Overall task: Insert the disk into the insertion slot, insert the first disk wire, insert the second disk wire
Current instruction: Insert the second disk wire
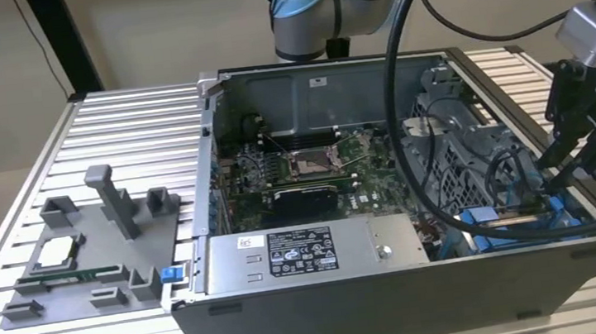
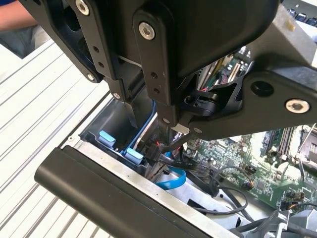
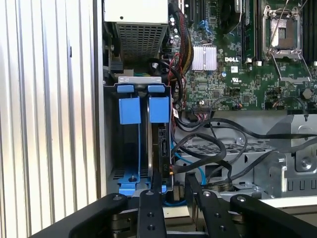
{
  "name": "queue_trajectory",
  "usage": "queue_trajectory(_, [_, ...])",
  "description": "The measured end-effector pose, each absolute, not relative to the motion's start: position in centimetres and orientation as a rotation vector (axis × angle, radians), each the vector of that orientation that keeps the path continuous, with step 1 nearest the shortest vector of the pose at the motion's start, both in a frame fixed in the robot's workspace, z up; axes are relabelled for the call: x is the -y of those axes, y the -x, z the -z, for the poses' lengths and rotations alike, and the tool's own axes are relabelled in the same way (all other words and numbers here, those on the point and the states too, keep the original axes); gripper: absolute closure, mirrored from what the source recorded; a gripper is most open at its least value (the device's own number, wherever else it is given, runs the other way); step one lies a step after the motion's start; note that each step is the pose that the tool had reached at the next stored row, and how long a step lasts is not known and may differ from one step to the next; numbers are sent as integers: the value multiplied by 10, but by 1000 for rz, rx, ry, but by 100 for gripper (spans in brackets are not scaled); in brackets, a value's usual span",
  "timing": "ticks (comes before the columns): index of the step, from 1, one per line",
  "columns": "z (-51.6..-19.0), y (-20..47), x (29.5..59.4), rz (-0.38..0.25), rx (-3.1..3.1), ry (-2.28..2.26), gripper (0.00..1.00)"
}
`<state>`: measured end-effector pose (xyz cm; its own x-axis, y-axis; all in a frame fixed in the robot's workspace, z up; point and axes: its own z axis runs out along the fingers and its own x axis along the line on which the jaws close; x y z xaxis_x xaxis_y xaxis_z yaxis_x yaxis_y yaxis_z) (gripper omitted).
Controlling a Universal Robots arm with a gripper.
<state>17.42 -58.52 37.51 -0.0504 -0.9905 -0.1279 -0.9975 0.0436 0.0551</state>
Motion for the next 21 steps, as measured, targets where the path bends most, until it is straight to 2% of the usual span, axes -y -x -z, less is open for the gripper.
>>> queue_trajectory(4, [-375, -174, 585, -194, -2227, 2125, 0])
queue_trajectory(10, [-372, -174, 585, -152, -2204, 2109, 0])
queue_trajectory(14, [-366, -174, 586, -152, -2202, 2107, 0])
queue_trajectory(21, [-361, -176, 589, -226, -2163, 2070, 0])
